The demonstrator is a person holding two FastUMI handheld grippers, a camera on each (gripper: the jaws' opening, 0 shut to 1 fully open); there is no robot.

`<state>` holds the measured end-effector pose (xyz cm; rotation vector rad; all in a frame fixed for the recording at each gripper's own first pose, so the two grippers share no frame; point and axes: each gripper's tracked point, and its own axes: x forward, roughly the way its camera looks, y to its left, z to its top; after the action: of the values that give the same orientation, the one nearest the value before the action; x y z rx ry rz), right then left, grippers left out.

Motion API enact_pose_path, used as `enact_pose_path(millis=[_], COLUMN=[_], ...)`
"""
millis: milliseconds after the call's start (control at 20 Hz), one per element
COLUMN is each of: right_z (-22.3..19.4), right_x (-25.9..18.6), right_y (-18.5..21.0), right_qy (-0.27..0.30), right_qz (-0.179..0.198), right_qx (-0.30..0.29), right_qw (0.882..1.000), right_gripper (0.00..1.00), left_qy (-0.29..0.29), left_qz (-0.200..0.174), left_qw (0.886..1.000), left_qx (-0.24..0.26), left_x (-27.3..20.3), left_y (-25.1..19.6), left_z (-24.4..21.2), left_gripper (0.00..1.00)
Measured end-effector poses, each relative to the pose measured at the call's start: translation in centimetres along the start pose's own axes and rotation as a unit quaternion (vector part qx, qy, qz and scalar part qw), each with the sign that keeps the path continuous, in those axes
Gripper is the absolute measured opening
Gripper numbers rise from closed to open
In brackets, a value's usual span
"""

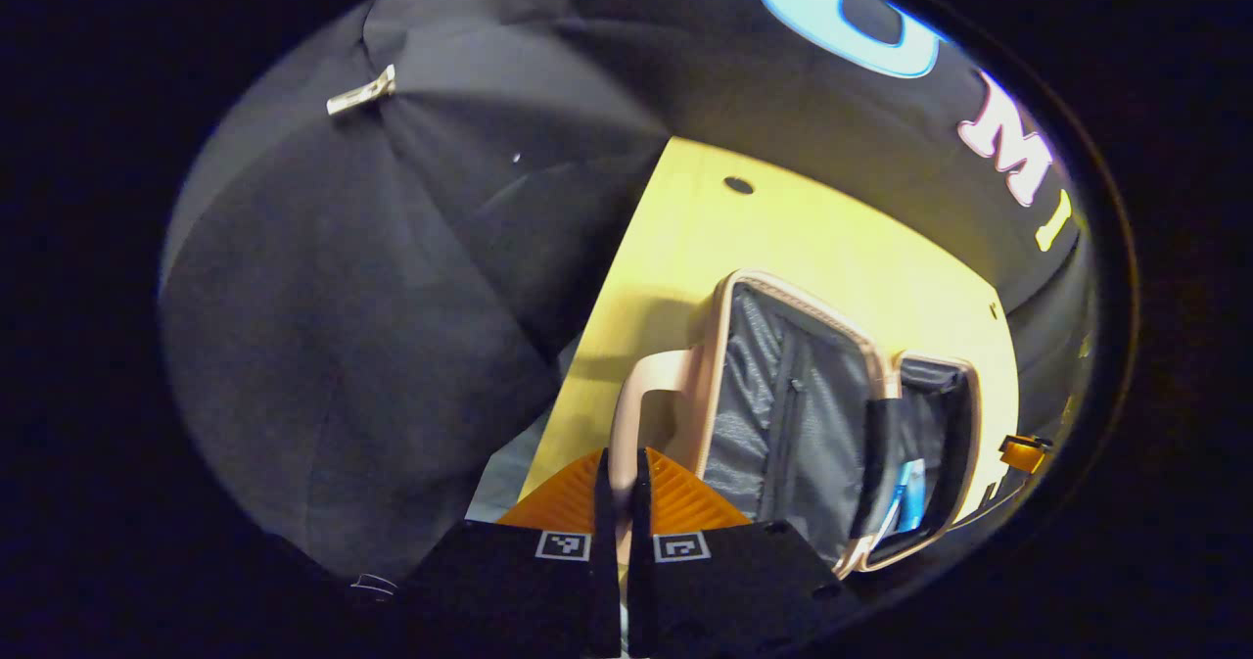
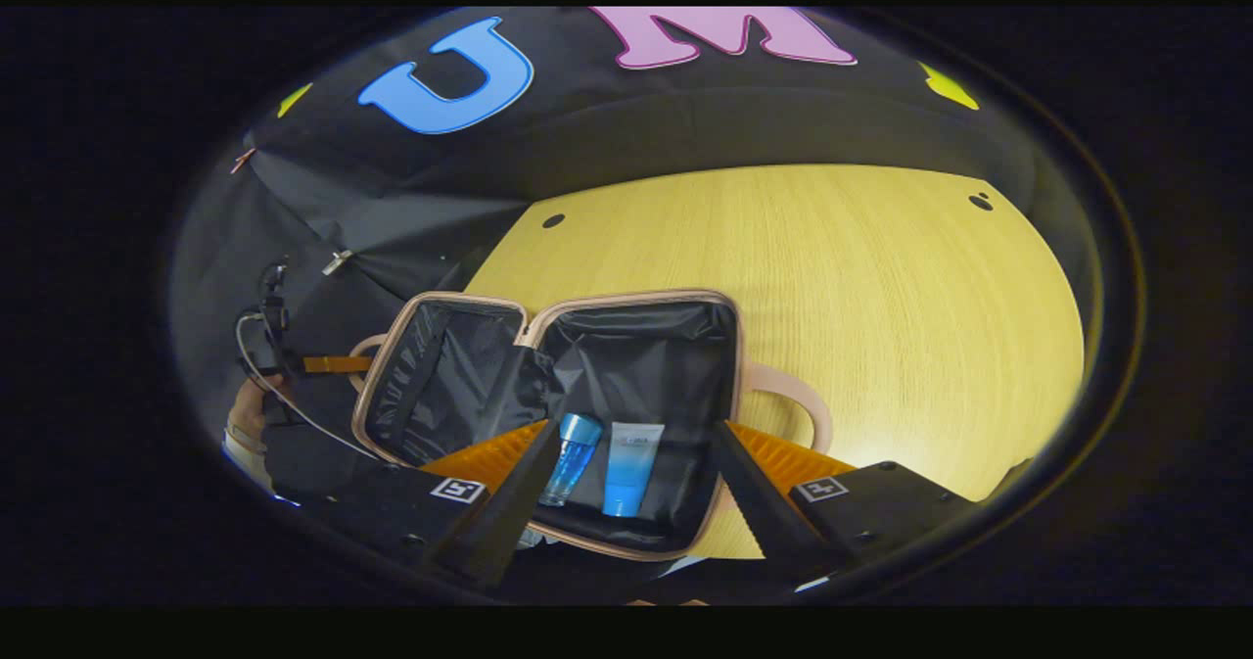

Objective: First open the suitcase, pack the skin care products into it, and then close the suitcase.

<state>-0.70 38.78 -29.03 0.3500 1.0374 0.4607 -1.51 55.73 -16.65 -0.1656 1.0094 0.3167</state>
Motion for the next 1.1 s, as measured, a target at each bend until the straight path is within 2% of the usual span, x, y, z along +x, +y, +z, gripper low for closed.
enact_pose_path(millis=[100,150,250,300,400,450,500,750,950,1100], right_z=[0.1,0.2,0.4,0.5,0.6,0.6,0.6,-0.1,-0.1,0.6], right_x=[-0.6,-1.0,-2.0,-2.5,-3.4,-4.0,-4.7,-8.9,-11.5,-13.1], right_y=[0.3,0.3,0.3,0.1,-0.5,-0.8,-1.3,-5.5,-9.0,-11.4], right_qy=[-0.004,-0.006,-0.009,-0.011,-0.018,-0.021,-0.025,-0.041,-0.053,-0.066], right_qz=[0.011,0.015,0.026,0.03,0.036,0.04,0.043,0.043,0.042,0.034], right_qx=[-0.015,-0.025,-0.042,-0.049,-0.061,-0.063,-0.065,-0.092,-0.102,-0.083], right_qw=[1.0,1.0,0.999,0.998,0.997,0.997,0.997,0.994,0.992,0.994], right_gripper=[0.98,0.91,0.98,0.98,0.91,0.98,0.98,0.98,0.98,0.98], left_qy=[-0.026,-0.037,-0.059,-0.069,-0.086,-0.094,-0.098,-0.127,-0.107,-0.075], left_qz=[-0.02,-0.03,-0.045,-0.053,-0.067,-0.077,-0.089,-0.18,-0.262,-0.286], left_qw=[0.999,0.999,0.997,0.996,0.994,0.992,0.991,0.975,0.959,0.955], left_qx=[-0.006,-0.009,-0.006,-0.004,0.007,0.013,0.016,0.027,0.003,0.016], left_x=[-2.4,-3.8,-6.3,-7.6,-9.8,-10.9,-11.7,-15.7,-15.8,-13.1], left_y=[-2.6,-3.8,-6.0,-7.5,-10.7,-12.6,-14.6,-26.6,-36.2,-42.8], left_z=[1.7,2.1,2.5,2.9,3.2,3.3,3.5,3.4,0.9,-2.1], left_gripper=[0.08,0.08,0.08,0.08,0.08,0.08,0.08,0.08,0.08,0.08])
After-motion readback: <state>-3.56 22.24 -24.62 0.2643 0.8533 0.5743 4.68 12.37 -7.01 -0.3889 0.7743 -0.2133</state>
